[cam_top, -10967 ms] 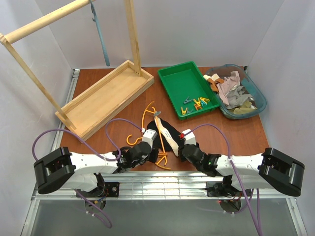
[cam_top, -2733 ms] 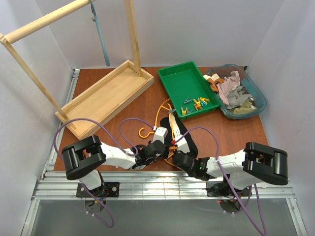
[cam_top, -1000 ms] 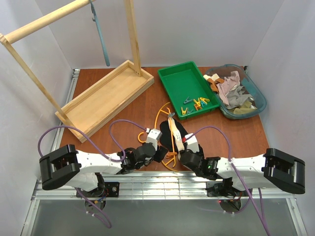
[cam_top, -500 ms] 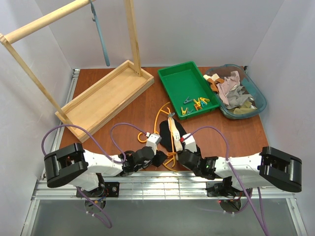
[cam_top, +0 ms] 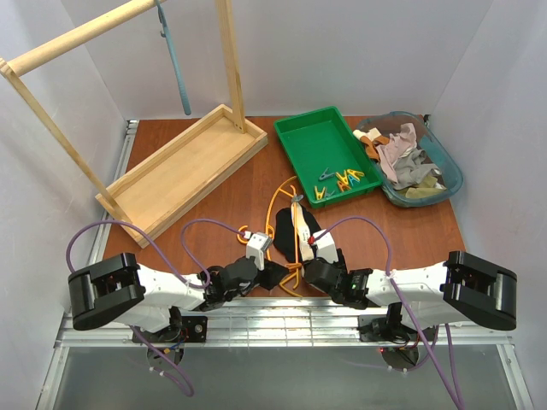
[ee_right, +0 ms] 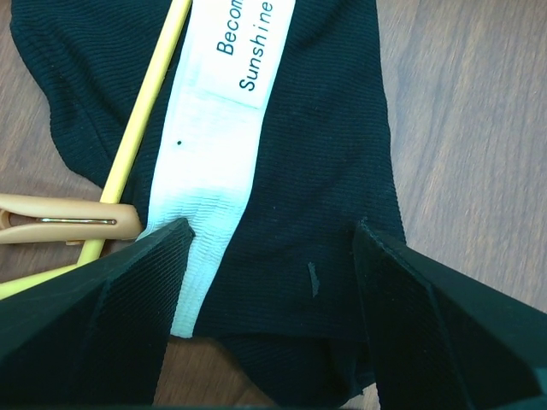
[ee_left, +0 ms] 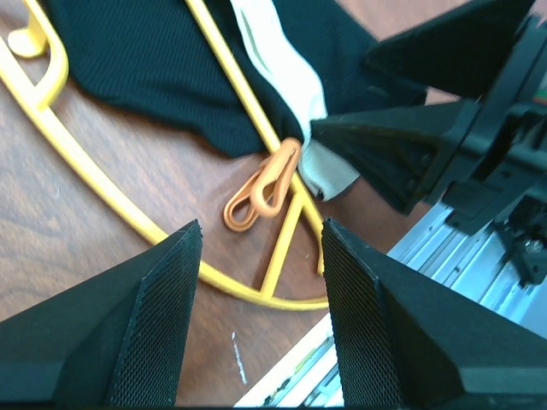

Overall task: Clip the underwear to the hanger
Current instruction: Clamp the underwear onto the hanger.

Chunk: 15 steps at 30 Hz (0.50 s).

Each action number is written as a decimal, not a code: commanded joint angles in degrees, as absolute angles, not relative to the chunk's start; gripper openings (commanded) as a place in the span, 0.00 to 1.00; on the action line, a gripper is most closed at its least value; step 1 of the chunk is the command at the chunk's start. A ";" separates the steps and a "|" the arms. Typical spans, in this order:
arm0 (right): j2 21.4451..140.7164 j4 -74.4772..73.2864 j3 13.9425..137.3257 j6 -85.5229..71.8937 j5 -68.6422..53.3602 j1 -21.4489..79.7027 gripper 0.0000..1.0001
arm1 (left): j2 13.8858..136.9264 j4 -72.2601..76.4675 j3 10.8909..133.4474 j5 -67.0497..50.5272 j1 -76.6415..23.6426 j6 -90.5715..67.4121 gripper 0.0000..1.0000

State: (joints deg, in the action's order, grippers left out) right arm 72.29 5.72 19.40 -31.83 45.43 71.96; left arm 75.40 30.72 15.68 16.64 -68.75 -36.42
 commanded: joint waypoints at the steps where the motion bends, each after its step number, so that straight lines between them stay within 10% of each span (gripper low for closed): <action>1: 73.04 4.22 20.83 -34.09 46.50 71.81 0.69 | 74.53 32.78 15.82 18.72 -68.73 -36.21 0.51; 15: 68.30 6.24 21.09 -30.32 47.10 72.86 0.70 | 63.02 25.84 18.20 16.02 -56.82 -34.63 0.63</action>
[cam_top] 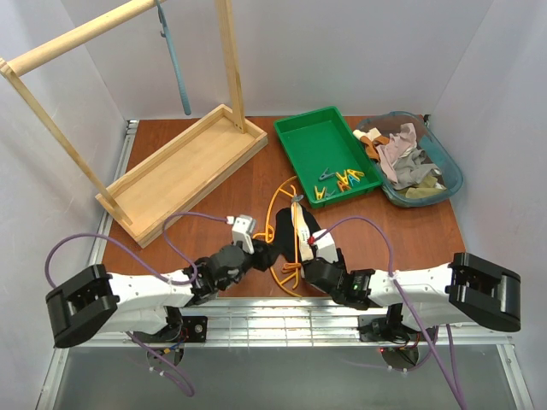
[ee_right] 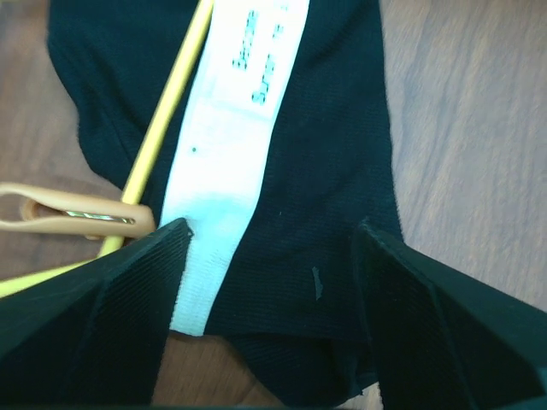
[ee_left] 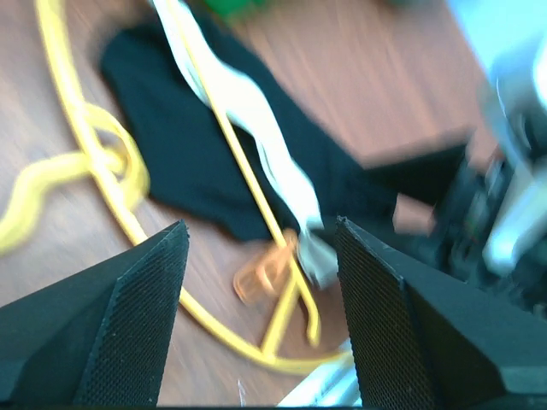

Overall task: Clip the underwear to the hanger
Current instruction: Clamp the underwear onto the hanger.

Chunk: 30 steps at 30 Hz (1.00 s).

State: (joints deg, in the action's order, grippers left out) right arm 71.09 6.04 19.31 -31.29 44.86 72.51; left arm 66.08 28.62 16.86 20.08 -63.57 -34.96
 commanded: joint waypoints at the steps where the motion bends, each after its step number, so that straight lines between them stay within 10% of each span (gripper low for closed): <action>1: 67.42 6.15 21.27 -29.97 48.41 72.86 0.72 | 61.54 27.06 18.02 12.78 -55.04 -34.80 0.64; 4: 64.26 6.33 23.37 -26.65 53.86 72.95 0.99 | 59.16 25.59 19.59 12.21 -49.76 -34.80 0.71; 12: 59.78 24.67 25.76 -2.21 54.71 66.55 0.99 | 57.22 27.49 22.24 13.89 -41.50 -33.23 0.98; 17: 50.04 36.65 15.84 -1.74 40.27 59.42 0.99 | 60.89 33.06 20.91 8.89 -38.32 -32.09 0.98; 30: 40.34 12.84 10.81 -18.62 33.04 59.41 0.99 | 62.85 22.87 21.27 5.18 -40.16 -32.00 0.92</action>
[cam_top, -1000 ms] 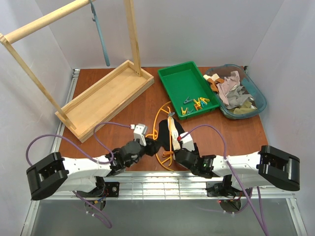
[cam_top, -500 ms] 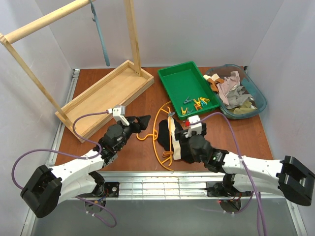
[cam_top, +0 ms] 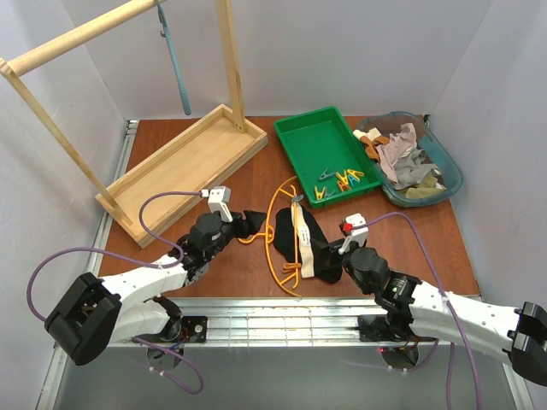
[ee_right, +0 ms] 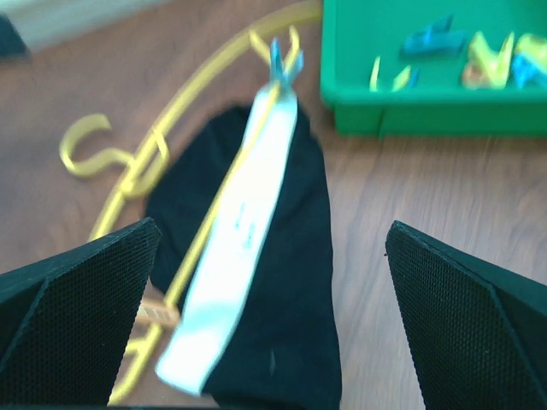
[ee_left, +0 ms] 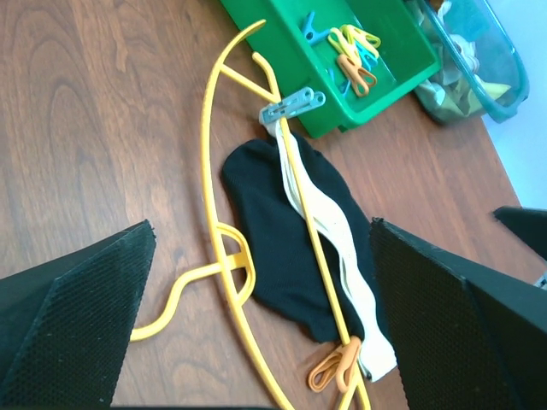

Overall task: Clip the underwear to the hanger
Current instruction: Clamp the underwear onto the hanger.

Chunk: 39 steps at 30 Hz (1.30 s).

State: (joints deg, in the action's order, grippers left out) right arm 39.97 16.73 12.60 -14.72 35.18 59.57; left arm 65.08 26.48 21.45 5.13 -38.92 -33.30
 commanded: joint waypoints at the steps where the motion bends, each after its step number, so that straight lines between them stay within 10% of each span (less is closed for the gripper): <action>1: 40.86 12.66 10.72 -18.89 33.13 59.41 0.99 | 62.15 22.33 21.36 7.27 -40.78 -31.30 0.93; 9: 50.71 10.20 13.36 -20.92 33.84 61.25 0.96 | 66.09 17.23 23.29 9.32 -44.38 -32.08 0.95; 26: 61.51 10.63 12.22 -26.72 32.69 69.43 0.82 | 71.63 9.84 24.70 10.20 -55.54 -35.42 0.63; 39: 66.01 7.56 14.41 -29.18 36.47 70.66 0.47 | 76.64 10.28 27.60 7.74 -60.11 -32.70 0.56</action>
